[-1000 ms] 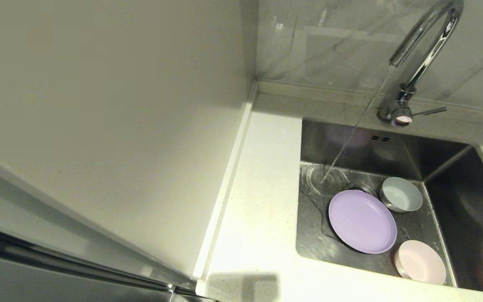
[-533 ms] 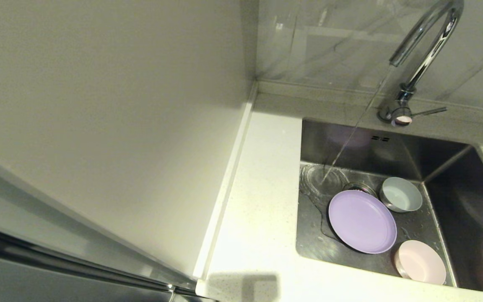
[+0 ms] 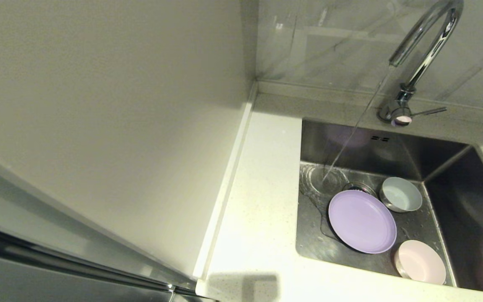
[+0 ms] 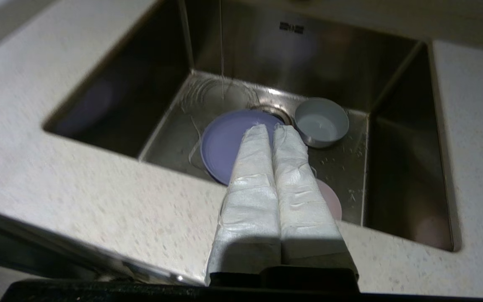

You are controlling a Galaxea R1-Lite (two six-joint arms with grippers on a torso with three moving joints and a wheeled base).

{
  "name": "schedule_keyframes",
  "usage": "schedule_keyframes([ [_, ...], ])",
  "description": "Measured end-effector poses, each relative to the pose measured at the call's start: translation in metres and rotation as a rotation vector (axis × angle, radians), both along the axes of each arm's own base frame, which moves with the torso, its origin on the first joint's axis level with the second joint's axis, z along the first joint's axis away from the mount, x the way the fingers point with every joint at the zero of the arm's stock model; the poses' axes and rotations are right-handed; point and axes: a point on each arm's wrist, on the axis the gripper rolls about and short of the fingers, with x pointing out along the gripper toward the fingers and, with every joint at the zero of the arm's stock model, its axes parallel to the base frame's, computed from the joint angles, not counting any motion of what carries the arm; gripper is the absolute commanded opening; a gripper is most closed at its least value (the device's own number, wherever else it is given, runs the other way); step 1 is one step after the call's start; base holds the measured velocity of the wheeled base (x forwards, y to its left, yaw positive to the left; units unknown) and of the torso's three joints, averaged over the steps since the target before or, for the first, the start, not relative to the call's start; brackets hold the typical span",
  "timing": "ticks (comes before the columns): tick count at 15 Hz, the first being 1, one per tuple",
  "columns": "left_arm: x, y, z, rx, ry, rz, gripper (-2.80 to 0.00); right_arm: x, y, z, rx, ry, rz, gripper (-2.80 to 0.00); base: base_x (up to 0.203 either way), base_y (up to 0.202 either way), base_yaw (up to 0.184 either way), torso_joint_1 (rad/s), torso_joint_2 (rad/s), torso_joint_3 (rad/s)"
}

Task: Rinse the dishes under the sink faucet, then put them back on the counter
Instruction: Turn off the faucet

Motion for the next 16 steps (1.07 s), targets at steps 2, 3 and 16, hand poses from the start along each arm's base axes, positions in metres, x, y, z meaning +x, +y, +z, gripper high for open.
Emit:
schedule_keyframes([
  [2,0.000,0.000,0.000,0.000,-0.001,0.000,-2.80,0.002,0.000,0.033,0.078,-0.002,0.009,-2.80,0.000,0.000,0.000,0.000,0.00,0.000],
  [3,0.000,0.000,0.000,0.000,0.000,0.000,-2.80,0.008,0.000,0.053,0.125,0.014,0.015,-2.80,0.000,0.000,0.000,0.000,0.00,0.000],
  [16,0.000,0.000,0.000,0.000,-0.001,-0.001,-2.80,0.305,0.047,0.156,0.524,0.362,0.089,-2.80,0.000,0.000,0.000,0.000,0.00,0.000],
])
